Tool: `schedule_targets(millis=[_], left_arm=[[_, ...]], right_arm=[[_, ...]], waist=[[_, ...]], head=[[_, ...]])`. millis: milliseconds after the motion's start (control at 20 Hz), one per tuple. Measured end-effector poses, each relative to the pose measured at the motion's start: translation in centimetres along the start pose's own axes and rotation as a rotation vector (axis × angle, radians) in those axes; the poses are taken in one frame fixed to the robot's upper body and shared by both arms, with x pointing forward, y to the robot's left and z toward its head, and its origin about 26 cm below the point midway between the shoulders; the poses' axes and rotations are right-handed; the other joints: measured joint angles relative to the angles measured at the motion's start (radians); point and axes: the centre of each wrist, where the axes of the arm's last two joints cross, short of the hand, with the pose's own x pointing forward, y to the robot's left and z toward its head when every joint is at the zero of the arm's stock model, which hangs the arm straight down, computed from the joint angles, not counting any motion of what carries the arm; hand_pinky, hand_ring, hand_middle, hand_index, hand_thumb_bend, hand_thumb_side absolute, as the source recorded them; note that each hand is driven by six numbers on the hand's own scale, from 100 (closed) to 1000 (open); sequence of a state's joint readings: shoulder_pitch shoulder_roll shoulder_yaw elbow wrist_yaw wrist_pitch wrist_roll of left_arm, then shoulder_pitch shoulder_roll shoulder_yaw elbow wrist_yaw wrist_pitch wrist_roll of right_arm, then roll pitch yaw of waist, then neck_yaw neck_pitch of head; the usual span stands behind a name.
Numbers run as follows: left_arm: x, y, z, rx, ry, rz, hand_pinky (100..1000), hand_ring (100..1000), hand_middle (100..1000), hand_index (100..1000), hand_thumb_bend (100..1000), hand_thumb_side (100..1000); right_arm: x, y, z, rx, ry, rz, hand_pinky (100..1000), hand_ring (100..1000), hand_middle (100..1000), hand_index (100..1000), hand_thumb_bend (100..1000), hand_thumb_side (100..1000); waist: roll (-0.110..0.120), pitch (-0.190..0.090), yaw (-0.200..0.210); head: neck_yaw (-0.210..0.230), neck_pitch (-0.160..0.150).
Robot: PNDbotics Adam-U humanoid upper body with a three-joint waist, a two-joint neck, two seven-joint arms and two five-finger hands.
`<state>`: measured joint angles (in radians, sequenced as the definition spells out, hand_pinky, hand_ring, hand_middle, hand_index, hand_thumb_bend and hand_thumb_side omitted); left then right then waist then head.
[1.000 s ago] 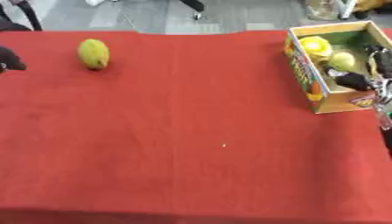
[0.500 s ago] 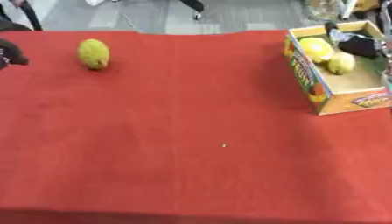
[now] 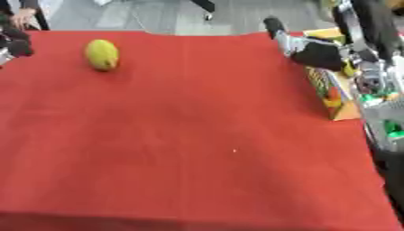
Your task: Pick up the objects with one hand, pass them to the other hand, and then place them into the box on the other side of the table.
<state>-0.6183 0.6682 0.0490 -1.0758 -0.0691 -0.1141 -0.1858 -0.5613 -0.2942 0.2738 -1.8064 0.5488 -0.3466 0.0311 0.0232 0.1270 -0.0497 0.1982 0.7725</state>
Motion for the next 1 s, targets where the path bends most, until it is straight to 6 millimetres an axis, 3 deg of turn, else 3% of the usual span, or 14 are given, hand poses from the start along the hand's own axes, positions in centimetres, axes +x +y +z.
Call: schedule_targets(millis=[350,550,750,800,1000], left_arm=[[-1.3,0.8,-3.0,0.109,0.136,-0.373,774,740,719,794,896,463],[-1.6,-0.9,-4.3,0.141,0.179,-0.542,794,782,775,829,955,464],[-1.5,-2.8,-5.5,0.198,0.228,-0.626,786,778,774,828,992,498],[-1.4,-3.2,-5.7,0.212,0.236,-0.626,778,771,766,822,1000,573],[-1.3,-5.1,-6.3,0.228,0.246,-0.578,779,774,774,821,1000,643]], right_arm=[[2.5,2.4,-0.7,0.062,-0.145,-0.161,759,788,823,889,313,494],[3.1,2.9,-1.0,0.093,-0.188,-0.185,758,784,819,888,299,499],[3.4,3.0,-1.3,0.11,-0.216,-0.191,759,781,817,886,284,507],[3.5,3.0,-1.4,0.113,-0.222,-0.191,759,779,815,885,271,512],[3.8,2.9,-1.7,0.114,-0.238,-0.192,758,775,811,884,259,514]], waist=[[0.0,0.007,-0.031],[0.0,0.017,-0.041],[0.0,0.029,-0.052],[0.0,0.033,-0.056],[0.0,0.046,-0.07]], head=[[0.099,0.0],[0.114,0.0],[0.127,0.0],[0.13,0.0],[0.14,0.0]])
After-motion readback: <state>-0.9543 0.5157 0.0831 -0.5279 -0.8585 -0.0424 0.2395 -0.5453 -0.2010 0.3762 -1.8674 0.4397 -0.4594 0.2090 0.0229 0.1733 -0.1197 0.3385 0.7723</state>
